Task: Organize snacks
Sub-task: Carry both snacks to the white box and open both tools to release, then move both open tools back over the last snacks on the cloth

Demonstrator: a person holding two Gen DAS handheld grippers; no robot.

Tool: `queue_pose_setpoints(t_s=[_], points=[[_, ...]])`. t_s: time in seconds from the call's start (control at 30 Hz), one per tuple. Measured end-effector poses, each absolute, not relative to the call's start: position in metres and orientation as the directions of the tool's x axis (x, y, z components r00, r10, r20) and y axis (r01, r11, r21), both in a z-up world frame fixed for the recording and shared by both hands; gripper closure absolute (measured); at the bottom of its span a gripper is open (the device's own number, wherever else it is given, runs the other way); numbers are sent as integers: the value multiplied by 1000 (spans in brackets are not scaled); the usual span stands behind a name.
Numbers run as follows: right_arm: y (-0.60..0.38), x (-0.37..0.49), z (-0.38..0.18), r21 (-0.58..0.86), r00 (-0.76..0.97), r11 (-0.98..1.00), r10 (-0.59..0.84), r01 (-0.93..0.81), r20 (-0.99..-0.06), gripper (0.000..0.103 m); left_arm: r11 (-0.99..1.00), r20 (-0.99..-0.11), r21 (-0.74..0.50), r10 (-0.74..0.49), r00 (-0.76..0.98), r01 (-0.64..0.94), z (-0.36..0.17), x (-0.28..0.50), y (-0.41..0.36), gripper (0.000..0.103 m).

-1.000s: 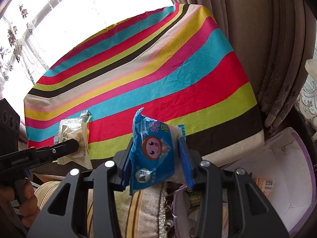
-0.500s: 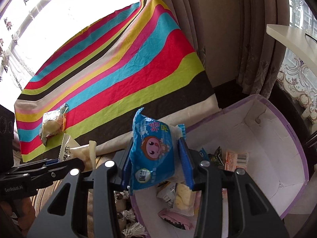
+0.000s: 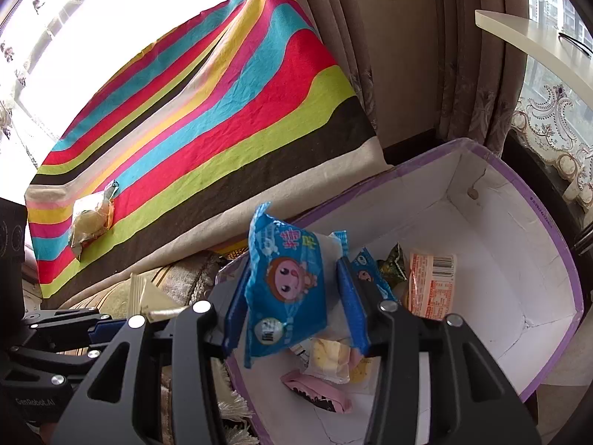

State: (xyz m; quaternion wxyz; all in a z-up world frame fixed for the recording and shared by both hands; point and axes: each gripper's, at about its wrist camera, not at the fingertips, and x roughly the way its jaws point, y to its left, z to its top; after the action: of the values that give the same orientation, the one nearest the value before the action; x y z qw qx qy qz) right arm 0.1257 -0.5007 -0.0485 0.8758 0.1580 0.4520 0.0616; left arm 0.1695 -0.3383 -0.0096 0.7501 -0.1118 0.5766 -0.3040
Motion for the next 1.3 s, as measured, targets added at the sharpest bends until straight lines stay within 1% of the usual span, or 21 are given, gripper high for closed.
queue_pose_setpoints(t_s=[0.03, 0.07, 0.1, 0.13, 0.27, 0.7, 0.87, 1.1, 1.3], points=[[-500, 126, -47, 332, 586, 943, 251, 33, -771, 56, 792, -797, -519, -585, 154, 324, -9, 170, -338, 64], [-500, 127, -46, 329, 589, 944, 248, 32, -769, 52, 796, -798, -517, -581, 160, 315, -9, 171, -336, 59], [-500, 127, -44, 324, 594, 946, 243, 32, -767, 50, 798, -797, -517, -581, 166, 310, -9, 171, -334, 53], [-499, 127, -42, 319, 596, 947, 238, 31, -767, 48, 798, -796, -518, -582, 168, 308, -8, 171, -333, 53], [-497, 128, -39, 312, 600, 949, 232, 32, -766, 47, 799, -794, -521, -583, 172, 300, -8, 170, -329, 53], [-487, 131, -34, 291, 600, 957, 226, 12, -768, 47, 816, -792, -517, -570, 218, 257, -4, 167, -304, 53], [-481, 134, -31, 274, 600, 962, 217, 4, -770, 44, 823, -789, -521, -566, 238, 228, -3, 167, -290, 53], [-474, 135, -28, 265, 596, 964, 219, -10, -773, 44, 829, -786, -522, -559, 266, 199, -1, 165, -273, 53], [-466, 136, -25, 260, 595, 965, 223, -24, -772, 39, 846, -788, -508, -532, 309, 161, 3, 164, -254, 53]])
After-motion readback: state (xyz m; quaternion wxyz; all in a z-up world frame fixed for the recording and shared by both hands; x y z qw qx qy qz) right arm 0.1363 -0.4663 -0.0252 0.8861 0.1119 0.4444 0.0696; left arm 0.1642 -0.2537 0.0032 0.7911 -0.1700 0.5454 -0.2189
